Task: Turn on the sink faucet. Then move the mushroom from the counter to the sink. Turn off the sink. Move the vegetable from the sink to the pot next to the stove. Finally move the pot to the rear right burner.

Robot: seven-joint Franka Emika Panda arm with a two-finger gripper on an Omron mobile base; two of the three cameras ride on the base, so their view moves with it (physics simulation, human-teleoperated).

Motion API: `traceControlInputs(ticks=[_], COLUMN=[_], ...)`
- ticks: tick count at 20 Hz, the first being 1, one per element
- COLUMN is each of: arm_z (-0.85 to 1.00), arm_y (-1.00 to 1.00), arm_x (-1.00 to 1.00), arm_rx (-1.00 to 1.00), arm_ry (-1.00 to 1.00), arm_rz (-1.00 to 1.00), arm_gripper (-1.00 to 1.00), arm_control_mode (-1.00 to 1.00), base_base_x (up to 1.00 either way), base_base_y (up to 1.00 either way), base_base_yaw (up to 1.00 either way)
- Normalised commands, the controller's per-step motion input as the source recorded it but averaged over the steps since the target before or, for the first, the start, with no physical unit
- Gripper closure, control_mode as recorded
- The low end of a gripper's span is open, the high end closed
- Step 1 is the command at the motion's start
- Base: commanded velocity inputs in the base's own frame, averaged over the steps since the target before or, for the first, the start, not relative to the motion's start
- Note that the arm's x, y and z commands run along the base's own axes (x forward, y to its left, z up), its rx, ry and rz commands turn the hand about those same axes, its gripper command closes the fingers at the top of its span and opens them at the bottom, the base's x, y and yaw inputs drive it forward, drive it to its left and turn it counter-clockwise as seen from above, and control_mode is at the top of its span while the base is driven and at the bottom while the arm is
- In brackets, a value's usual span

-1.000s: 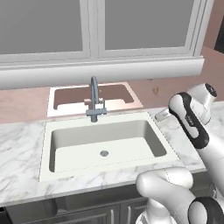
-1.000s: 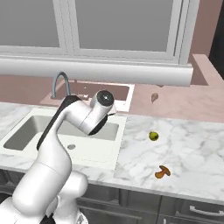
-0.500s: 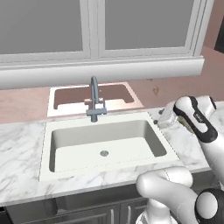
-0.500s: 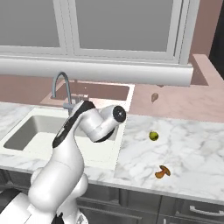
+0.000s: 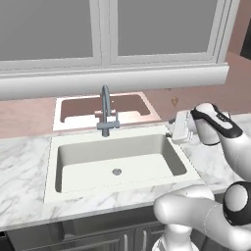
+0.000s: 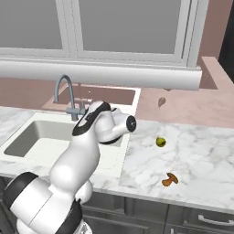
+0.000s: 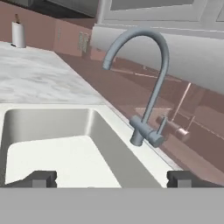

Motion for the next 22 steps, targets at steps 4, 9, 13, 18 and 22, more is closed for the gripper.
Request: traceControlInputs(ticks=[4,9,13,18,22], arm_z=[-0.06,0.00,0.00,0.00,0.00], arm_y=[0.12,0.12,0.30,0.31,0.33], arm_x=[0.12,0.04,0.22,0.24,0.11], arm_rx=[0.00,0.00,0.00,0.00,0.00], arm_ry=[-0.13,0.00,0.00,0.00,0.00], arm_rz=[0.15,0.12,0.03,0.00,0.00], arm_gripper=[-1.00,-1.00,-1.00,-1.00,-1.00], arm_control_mode=[-1.00,-1.00,-1.00,-1.00,-1.00], base_base_x=[0.00,0.00,0.00,0.00,0.00], base_base_y=[0.00,0.00,0.00,0.00,0.00], base_base_yaw=[0.00,0.00,0.00,0.00,0.00])
